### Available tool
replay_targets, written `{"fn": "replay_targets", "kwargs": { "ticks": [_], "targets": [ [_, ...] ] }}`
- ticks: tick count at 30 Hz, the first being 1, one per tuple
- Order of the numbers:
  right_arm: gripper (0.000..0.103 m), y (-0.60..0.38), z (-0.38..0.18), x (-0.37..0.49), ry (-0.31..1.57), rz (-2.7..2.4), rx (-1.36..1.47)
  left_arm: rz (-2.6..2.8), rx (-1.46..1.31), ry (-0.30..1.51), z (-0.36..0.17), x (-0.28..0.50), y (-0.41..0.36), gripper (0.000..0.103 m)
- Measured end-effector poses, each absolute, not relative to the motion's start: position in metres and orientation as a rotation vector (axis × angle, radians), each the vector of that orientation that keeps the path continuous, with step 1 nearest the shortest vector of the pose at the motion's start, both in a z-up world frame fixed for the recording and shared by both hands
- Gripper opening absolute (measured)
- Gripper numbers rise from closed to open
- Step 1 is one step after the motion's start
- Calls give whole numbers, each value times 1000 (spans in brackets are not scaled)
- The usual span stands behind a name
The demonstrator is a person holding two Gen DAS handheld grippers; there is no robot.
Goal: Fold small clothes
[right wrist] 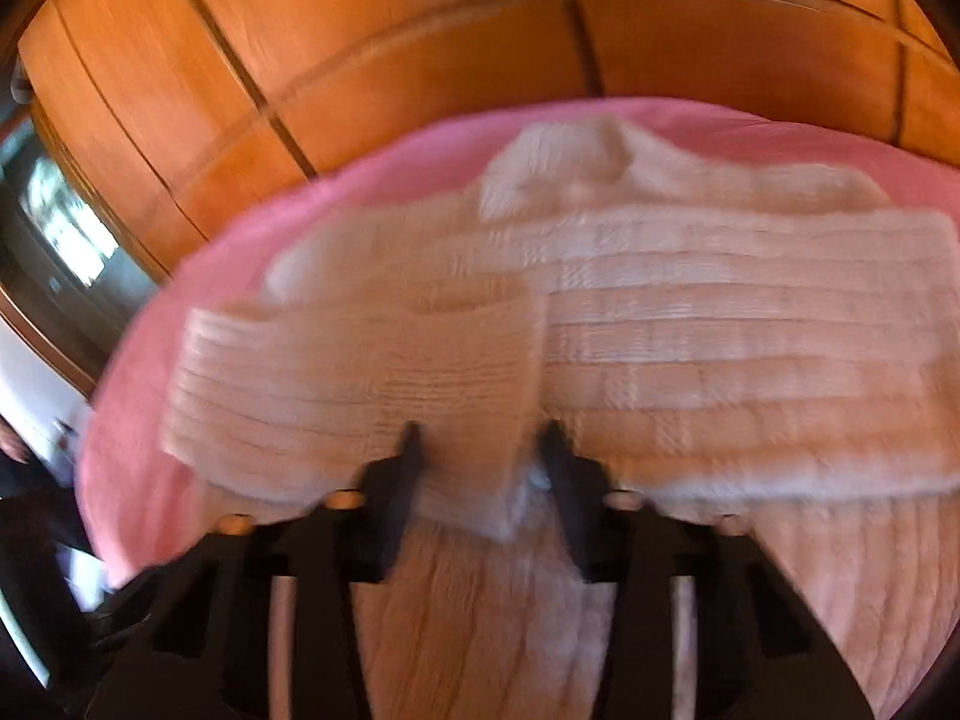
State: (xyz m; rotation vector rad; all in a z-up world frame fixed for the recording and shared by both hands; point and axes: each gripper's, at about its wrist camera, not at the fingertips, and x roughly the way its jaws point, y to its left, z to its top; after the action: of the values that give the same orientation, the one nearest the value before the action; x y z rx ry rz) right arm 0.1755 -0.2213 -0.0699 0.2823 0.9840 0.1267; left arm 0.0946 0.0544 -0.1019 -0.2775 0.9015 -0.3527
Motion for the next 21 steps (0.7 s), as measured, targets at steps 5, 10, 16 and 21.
{"fn": "replay_targets", "kwargs": {
  "ticks": [5,10,16,21],
  "targets": [
    [5,-205,-27,171,896,166,167,-362,-254,898,-105,96,52,50],
    [5,-243,26,158,744,82,158,-362,-275,906,-107,98,53,50],
    [5,-326,-8,154,824,-118,275,-357,-268,905,-108,96,51,50],
    [5,-360,-53,145,913,-221,347,-330,-251,930,-104,99,50,50]
  ]
}}
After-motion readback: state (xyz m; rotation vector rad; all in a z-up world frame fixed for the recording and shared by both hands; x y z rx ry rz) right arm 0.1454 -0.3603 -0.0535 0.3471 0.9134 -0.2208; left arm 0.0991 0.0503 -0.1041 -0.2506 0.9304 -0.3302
